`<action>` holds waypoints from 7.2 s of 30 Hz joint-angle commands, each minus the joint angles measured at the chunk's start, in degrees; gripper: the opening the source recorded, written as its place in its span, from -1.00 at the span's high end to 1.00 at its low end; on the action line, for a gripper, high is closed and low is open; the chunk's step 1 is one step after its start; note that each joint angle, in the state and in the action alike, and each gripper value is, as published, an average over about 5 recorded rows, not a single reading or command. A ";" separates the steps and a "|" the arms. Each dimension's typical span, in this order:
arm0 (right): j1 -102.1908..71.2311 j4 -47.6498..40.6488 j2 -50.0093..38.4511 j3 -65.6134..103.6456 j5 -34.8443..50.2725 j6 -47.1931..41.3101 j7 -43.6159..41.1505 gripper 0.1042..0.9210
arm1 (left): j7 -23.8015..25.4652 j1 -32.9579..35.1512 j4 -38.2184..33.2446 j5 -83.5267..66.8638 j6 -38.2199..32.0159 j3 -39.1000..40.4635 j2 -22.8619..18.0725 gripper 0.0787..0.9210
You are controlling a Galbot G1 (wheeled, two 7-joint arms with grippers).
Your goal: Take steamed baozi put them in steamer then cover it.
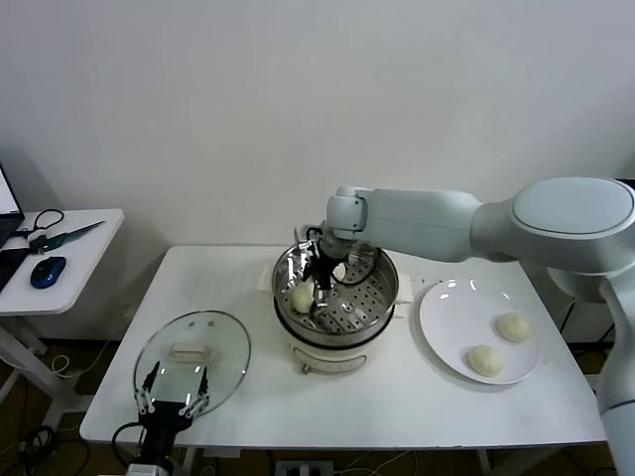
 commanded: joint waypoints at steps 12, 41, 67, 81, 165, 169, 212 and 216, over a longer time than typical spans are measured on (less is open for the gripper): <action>16.55 14.99 -25.80 -2.19 -4.54 3.62 -7.50 -0.76 | 0.16 -0.85 0.27 0.63 0.30 0.32 0.00 -0.77; -20.77 10.37 -47.16 16.00 -41.09 8.73 -8.40 -0.76 | 0.15 -0.34 1.17 3.73 0.99 -0.48 -1.85 -0.77; -22.36 5.66 -41.62 16.53 -40.95 9.62 -9.71 -0.76 | -0.14 -0.24 2.73 4.38 0.65 -0.89 -2.08 -0.77; -20.47 4.87 -40.41 14.48 -39.74 9.83 -10.35 -0.49 | -0.14 -0.45 2.66 5.05 0.77 -0.68 -2.15 -0.77; 1.15 15.62 -6.95 10.09 -55.75 49.41 -15.63 -0.76 | -0.10 -0.60 3.61 3.83 0.63 -0.80 -1.78 -0.77; 3.25 13.64 -10.25 11.06 -52.75 47.16 -14.87 -0.76 | -0.09 -0.60 3.56 3.84 0.65 -0.78 -1.67 -0.77; -33.41 -12.04 -40.28 39.48 -52.86 17.51 -10.43 -0.76 | -0.01 0.93 1.60 5.72 1.58 -0.94 -1.92 -0.77; -34.77 -15.58 -38.34 42.50 -55.79 19.19 -10.58 -0.76 | -0.02 0.99 1.41 6.07 1.74 -0.84 -2.04 -0.77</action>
